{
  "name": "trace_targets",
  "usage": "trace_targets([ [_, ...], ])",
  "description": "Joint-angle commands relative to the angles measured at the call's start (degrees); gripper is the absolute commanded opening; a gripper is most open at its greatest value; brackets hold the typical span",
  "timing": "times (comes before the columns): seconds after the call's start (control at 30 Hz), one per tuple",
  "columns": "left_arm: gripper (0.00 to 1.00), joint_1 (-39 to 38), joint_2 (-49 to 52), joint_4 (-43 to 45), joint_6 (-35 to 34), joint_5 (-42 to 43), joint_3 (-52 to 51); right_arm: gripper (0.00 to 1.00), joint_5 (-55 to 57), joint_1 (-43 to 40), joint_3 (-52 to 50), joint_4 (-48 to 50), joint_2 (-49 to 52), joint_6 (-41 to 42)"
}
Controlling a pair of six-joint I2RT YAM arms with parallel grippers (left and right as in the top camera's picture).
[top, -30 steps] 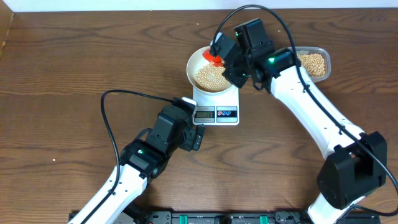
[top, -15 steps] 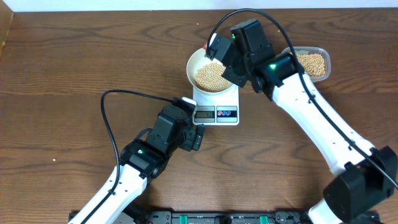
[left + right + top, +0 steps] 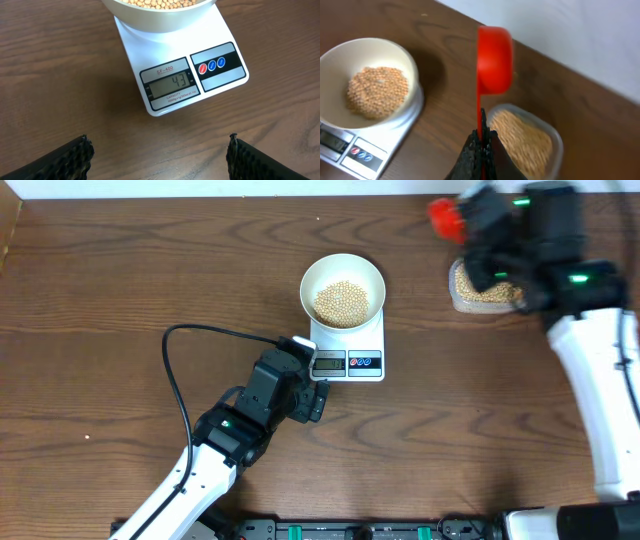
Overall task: Scoop item into bowl and weigh 50g on scale
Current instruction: 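Carry the empty scoop back right to the soybean tub, then drag the red scoop through the soybeans again with the right gripper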
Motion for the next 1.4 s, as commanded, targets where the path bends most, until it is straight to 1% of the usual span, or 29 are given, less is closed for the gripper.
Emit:
trace_targets([
  [0.0, 0.88, 0.13, 0.11, -0.11, 0.28, -0.31, 0.09, 0.01, -9.92, -7.43, 0.68, -2.43, -0.57, 4.48],
  [0.1, 0.88, 0.13, 0.11, -0.11, 0.28, -0.31, 0.09, 0.01, -14.62, -14.62, 0.66, -5.38, 0.15, 4.79],
  [0.17, 0.88, 0.13, 0.11, -0.11, 0.28, -0.31, 0.09, 0.01, -15.85, -18.64, 0.66, -7.13, 1.29, 5.95],
  [0.3, 0.88, 0.13, 0.11, -0.11, 0.28, -0.31, 0.09, 0.01, -16.33, -21.64, 0.66, -9.75, 4.5, 6.88],
  [0.47, 0.88, 0.13, 0.11, -0.13, 0.28, -0.31, 0.09, 0.01, -17.16, -21.46, 0.66, -10.25, 9.33, 6.93],
  [0.6, 0.88, 0.13, 0.11, -0.13, 0.28, -0.31, 0.09, 0.01, -17.38, -21.38, 0.66, -9.77, 12.79, 8.61],
  [0.87, 0.88, 0.13, 0.11, -0.13, 0.28, -0.31, 0.09, 0.01, -17.07, -21.38, 0.66, -9.31, 17.22, 8.81],
  [1.23, 0.88, 0.13, 0.11, -0.11, 0.28, -0.31, 0.09, 0.01, -15.91, -20.63, 0.66, -3.06, 22.47, 11.02],
  [1.37, 0.88, 0.13, 0.11, -0.13, 0.28, -0.31, 0.09, 0.01, -18.18, -20.17, 0.63, -2.73, 23.91, 11.19],
])
